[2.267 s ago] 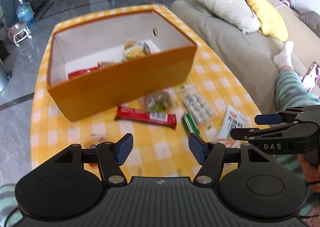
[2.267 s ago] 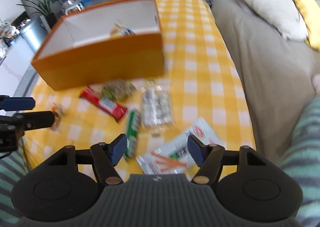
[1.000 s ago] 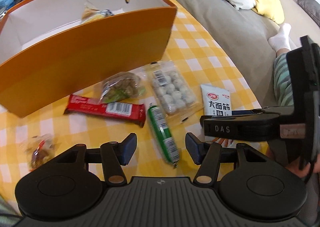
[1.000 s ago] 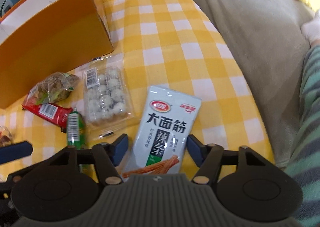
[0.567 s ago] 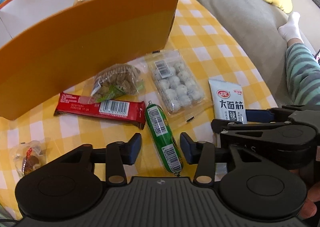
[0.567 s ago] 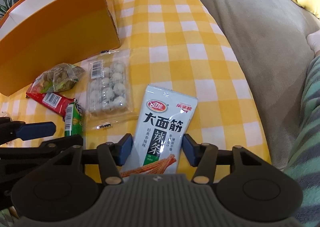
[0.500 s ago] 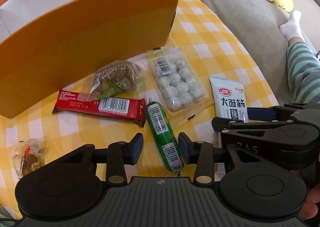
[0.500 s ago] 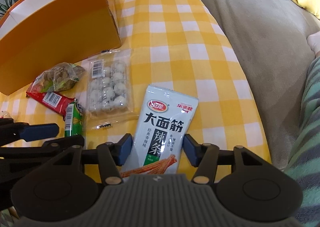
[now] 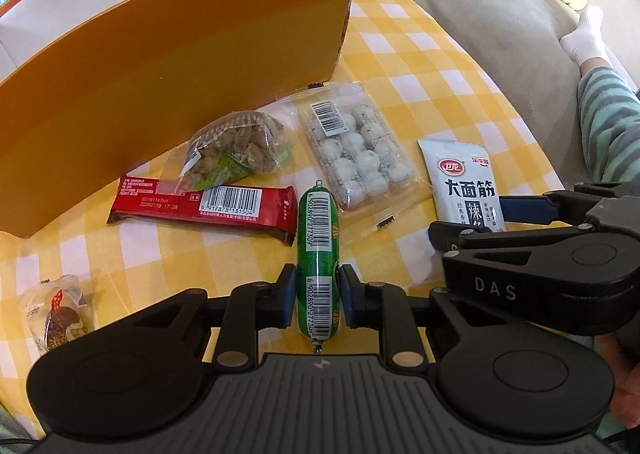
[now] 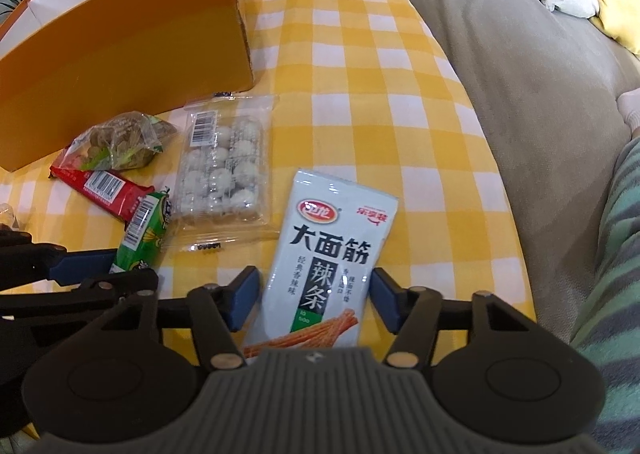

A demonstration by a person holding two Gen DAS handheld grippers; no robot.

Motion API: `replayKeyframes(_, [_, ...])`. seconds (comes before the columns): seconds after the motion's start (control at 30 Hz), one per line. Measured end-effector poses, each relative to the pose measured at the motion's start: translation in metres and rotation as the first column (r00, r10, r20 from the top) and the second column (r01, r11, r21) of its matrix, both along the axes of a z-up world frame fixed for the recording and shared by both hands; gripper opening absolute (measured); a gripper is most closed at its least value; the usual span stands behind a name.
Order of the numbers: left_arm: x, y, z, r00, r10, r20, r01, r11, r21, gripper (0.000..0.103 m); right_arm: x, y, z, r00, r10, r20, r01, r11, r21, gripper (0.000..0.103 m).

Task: Organize snacks
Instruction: 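Grasp the green sausage with the left tool while the right tool grasps the white spicy-strip bag, then lift the sausage and spicy-strip bag and carry both over the orange box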

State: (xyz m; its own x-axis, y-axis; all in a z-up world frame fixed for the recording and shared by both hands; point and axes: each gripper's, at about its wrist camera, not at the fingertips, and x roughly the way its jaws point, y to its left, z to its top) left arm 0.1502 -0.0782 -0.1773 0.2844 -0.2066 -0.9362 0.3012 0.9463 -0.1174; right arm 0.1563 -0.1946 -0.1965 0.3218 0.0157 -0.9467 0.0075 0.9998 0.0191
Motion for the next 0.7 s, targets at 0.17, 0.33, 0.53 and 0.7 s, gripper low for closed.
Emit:
replayKeyframes(0.17, [-0.001,0.000,0.000,1.000,0.008,0.000,-0.008,1.000,-0.002,0.024,0.000,-0.003,0.001,1.000,-0.005,-0.001,0.005,1.000,0.013,0.051])
replayKeyframes(0.33, [-0.001,0.004,0.002,1.000,0.026,-0.007,-0.026,0.999,-0.024,0.024,-0.002,-0.005,0.003,1.000,-0.013,-0.012,0.014,0.999,0.033,0.049])
replayKeyframes(0.53, [-0.006,0.010,0.014,0.999,0.040,0.008,-0.039,0.997,-0.068,0.024,-0.007,-0.011,0.007,0.999,-0.044,-0.030,0.046,0.996,0.070,0.048])
replayKeyframes(0.7, [-0.010,0.016,0.028,0.998,0.055,0.034,-0.051,0.994,-0.093,0.024,-0.015,-0.010,0.020,0.999,-0.033,0.000,0.033,0.996,0.079,0.048])
